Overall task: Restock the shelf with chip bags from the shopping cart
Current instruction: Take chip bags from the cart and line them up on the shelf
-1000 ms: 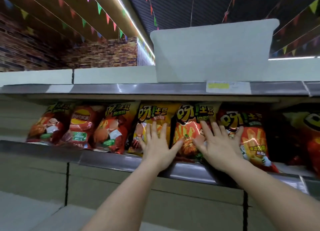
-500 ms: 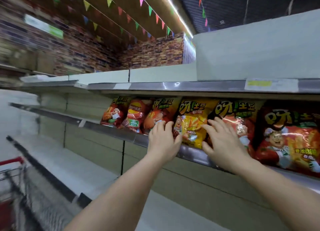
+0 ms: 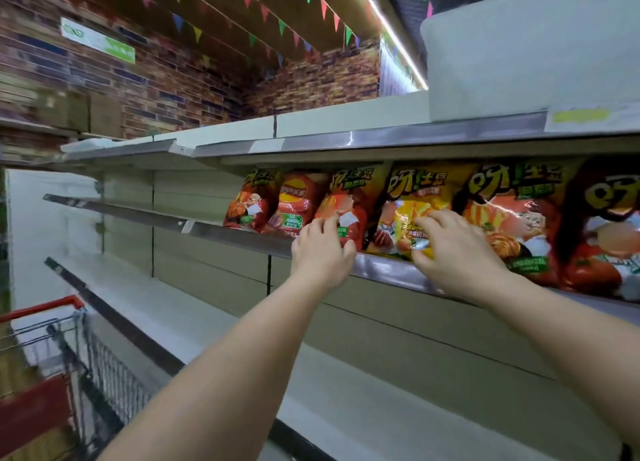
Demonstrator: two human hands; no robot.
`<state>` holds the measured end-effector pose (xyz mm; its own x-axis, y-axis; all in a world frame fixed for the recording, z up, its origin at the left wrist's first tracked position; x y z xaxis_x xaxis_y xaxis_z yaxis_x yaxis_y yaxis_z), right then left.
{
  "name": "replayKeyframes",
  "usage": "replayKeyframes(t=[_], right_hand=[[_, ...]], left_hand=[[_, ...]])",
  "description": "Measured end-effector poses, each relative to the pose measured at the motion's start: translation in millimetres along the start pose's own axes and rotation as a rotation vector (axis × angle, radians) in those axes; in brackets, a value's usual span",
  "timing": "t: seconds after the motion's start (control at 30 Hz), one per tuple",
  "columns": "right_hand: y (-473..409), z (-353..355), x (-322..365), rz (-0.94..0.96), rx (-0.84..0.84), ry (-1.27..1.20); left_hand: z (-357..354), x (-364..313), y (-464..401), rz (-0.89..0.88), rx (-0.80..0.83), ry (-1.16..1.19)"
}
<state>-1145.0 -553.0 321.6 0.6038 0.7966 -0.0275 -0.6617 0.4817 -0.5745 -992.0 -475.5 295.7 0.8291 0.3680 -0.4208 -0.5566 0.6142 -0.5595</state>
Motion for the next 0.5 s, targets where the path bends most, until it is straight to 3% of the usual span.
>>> replayKeyframes(t=[0.17, 0.37, 0.5], right_hand=[[-36.6, -14.4, 16.3, -0.072, -0.061, 0.090], [-87.8, -29.9, 22.4, -0.331, -0.098, 0.211], [-103.5, -41.3, 18.0, -0.445, -0.021, 0.288]], left_hand=[[-10.7, 24.3, -47.7, -0.087, 0.036, 0.023], [-18.9, 30.8, -119.9, -0.288, 0.005, 0.035], [-33.4, 23.3, -151.5, -0.381, 0.121, 0.040]])
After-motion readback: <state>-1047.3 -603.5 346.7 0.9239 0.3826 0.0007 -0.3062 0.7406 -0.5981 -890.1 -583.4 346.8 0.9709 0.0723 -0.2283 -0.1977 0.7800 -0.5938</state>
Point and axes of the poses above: each hand's wrist, its own y-axis away from the middle knuckle, its own z-axis out of the back of the hand, x = y × z, the point moved 5 cm from there along -y, towards the middle knuckle, and after that the axes turned 2 degrees about x, right-handed, at the moved point
